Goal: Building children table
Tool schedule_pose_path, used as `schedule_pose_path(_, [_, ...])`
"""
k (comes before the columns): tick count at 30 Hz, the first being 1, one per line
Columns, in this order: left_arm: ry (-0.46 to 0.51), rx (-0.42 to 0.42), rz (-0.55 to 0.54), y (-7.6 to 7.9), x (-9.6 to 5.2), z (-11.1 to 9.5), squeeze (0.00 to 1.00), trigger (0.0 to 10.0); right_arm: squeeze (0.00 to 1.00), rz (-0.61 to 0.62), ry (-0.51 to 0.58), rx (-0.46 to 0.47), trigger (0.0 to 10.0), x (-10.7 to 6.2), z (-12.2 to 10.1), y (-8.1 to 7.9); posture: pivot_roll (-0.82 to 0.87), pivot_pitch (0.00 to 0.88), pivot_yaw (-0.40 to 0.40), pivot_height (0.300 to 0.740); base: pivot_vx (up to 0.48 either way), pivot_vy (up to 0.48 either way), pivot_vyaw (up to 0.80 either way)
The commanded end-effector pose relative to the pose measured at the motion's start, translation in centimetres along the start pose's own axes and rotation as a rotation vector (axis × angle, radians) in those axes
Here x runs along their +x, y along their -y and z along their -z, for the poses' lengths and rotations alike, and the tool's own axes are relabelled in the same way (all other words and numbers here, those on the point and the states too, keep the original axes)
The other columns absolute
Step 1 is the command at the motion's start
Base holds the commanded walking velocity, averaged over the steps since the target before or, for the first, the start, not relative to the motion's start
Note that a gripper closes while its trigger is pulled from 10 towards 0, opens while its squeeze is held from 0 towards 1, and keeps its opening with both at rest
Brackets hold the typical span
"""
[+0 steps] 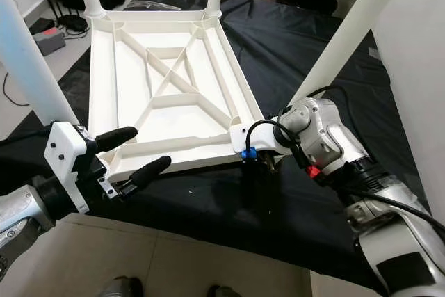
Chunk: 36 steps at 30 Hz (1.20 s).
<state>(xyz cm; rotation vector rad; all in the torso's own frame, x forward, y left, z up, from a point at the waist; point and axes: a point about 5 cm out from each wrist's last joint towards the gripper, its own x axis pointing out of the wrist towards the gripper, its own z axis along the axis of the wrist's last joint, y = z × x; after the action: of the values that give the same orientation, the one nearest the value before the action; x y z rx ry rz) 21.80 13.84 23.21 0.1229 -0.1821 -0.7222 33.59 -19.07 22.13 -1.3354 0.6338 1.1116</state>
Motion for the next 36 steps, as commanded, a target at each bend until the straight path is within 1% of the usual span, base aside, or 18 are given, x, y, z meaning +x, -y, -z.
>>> schedule_pose_path(1, [-0.006, 0.044, -0.150, -2.1, -0.6, -0.3, 0.00, 10.0, 0.00, -0.257, -0.134, 0.148, 0.0, 1.9, 4.2, -4.4, -0.03, 0.232, -0.142, 0.740, 0.000, 0.000, 0.00])
schedule_pose_path(7, [-0.001, 0.046, -0.141, -2.2, -0.4, -0.5, 0.00, 10.0, 0.00, -0.283, -0.126, 0.163, 0.0, 2.0, 4.2, -5.2, -0.03, 0.233, -0.142, 0.740, 0.000, 0.000, 0.00])
schedule_pose_path(9, [0.006, 0.047, -0.124, -2.3, -0.2, -0.6, 0.00, 10.0, 0.00, -0.308, -0.108, 0.169, 0.0, 2.1, 3.9, -5.9, -0.04, 0.235, -0.144, 0.740, 0.000, 0.000, 0.00])
schedule_pose_path(10, [0.014, 0.054, -0.105, -2.4, 0.2, -0.8, 0.00, 10.0, 0.00, -0.334, -0.077, 0.176, 0.0, 2.4, 3.3, -6.6, -0.04, 0.234, -0.143, 0.740, 0.000, 0.000, 0.00])
schedule_pose_path(12, [0.014, 0.054, -0.105, -2.4, 0.2, -0.8, 0.00, 10.0, 0.00, -0.334, -0.077, 0.176, 0.0, 2.4, 3.3, -6.6, -0.04, 0.234, -0.143, 0.740, 0.000, 0.000, 0.00])
schedule_pose_path(13, [0.027, 0.059, -0.087, -2.6, 0.7, -1.0, 0.00, 10.0, 0.00, -0.360, -0.038, 0.185, 0.0, 2.6, 2.5, -7.3, -0.04, 0.236, -0.143, 0.740, 0.000, 0.000, 0.00])
schedule_pose_path(14, [0.027, 0.059, -0.087, -2.6, 0.7, -1.0, 0.00, 10.0, 0.00, -0.360, -0.038, 0.185, 0.0, 2.6, 2.5, -7.3, -0.04, 0.236, -0.143, 0.740, 0.000, 0.000, 0.00])
schedule_pose_path(16, [0.044, 0.079, -0.055, -2.8, 1.4, -1.5, 0.00, 10.0, 0.00, -0.401, 0.034, 0.203, 0.0, 2.7, 1.2, -8.3, -0.04, 0.236, -0.144, 0.740, 0.000, 0.000, 0.00])
schedule_pose_path(18, [0.049, 0.086, -0.045, -2.8, 1.6, -1.7, 0.00, 10.0, 0.00, -0.410, 0.050, 0.208, 0.0, 2.7, 0.9, -8.5, -0.04, 0.237, -0.146, 0.740, 0.000, 0.000, 0.00])
schedule_pose_path(19, [0.057, 0.095, -0.029, -2.8, 1.9, -2.0, 0.00, 10.0, 0.00, -0.421, 0.069, 0.211, 0.0, 2.6, 0.5, -9.0, -0.04, 0.239, -0.148, 0.740, 0.000, 0.000, 0.00])
schedule_pose_path(25, [0.060, 0.096, -0.020, -2.8, 2.1, -2.0, 0.00, 10.0, 0.00, -0.422, 0.087, 0.220, 0.0, 2.9, 0.1, -9.5, -0.04, 0.238, -0.149, 0.740, 0.000, 0.000, 0.00])
schedule_pose_path(26, [0.060, 0.089, -0.012, -2.5, 2.3, -1.9, 0.00, 10.0, 0.00, -0.378, 0.091, 0.231, 0.0, 3.6, -0.1, -9.2, -0.04, 0.237, -0.146, 0.740, 0.000, 0.000, 0.00])
schedule_pose_path(30, [0.061, 0.084, -0.005, -2.4, 2.4, -1.8, 0.00, 10.0, 0.00, -0.345, 0.091, 0.241, 0.0, 4.1, -0.2, -9.0, -0.04, 0.237, -0.146, 0.740, 0.000, 0.000, 0.00])
schedule_pose_path(31, [0.061, 0.073, 0.004, -2.0, 2.7, -1.5, 0.00, 10.0, 0.00, -0.257, 0.086, 0.249, 4.8, 4.8, -0.4, -8.2, -0.04, 0.235, -0.144, 0.740, 0.000, 0.000, 0.00])
schedule_pose_path(32, [0.058, 0.056, 0.015, -1.3, 3.0, -1.1, 0.00, 10.0, 0.00, -0.151, 0.092, 0.286, 10.0, 5.2, -0.6, -7.0, -0.04, 0.233, -0.145, 0.740, 0.000, 0.000, 0.00])
schedule_pose_path(33, [0.058, 0.056, 0.015, -1.3, 3.0, -1.1, 0.00, 10.0, 0.00, -0.151, 0.092, 0.286, 10.0, 5.2, -0.6, -7.0, -0.04, 0.233, -0.145, 0.740, 0.000, 0.000, 0.00])
schedule_pose_path(34, [0.055, 0.039, 0.021, -0.8, 3.2, -0.8, 0.00, 10.0, 0.16, -0.071, 0.114, 0.342, 10.0, 5.3, -0.8, -5.9, -0.04, 0.233, -0.145, 0.740, 0.000, 0.000, 0.00])
schedule_pose_path(36, [0.054, 0.022, 0.026, -0.2, 3.4, -0.5, 0.00, 10.0, 0.16, -0.006, 0.139, 0.410, 10.0, 5.2, -1.1, -5.0, -0.04, 0.233, -0.144, 0.740, 0.000, 0.000, 0.00])
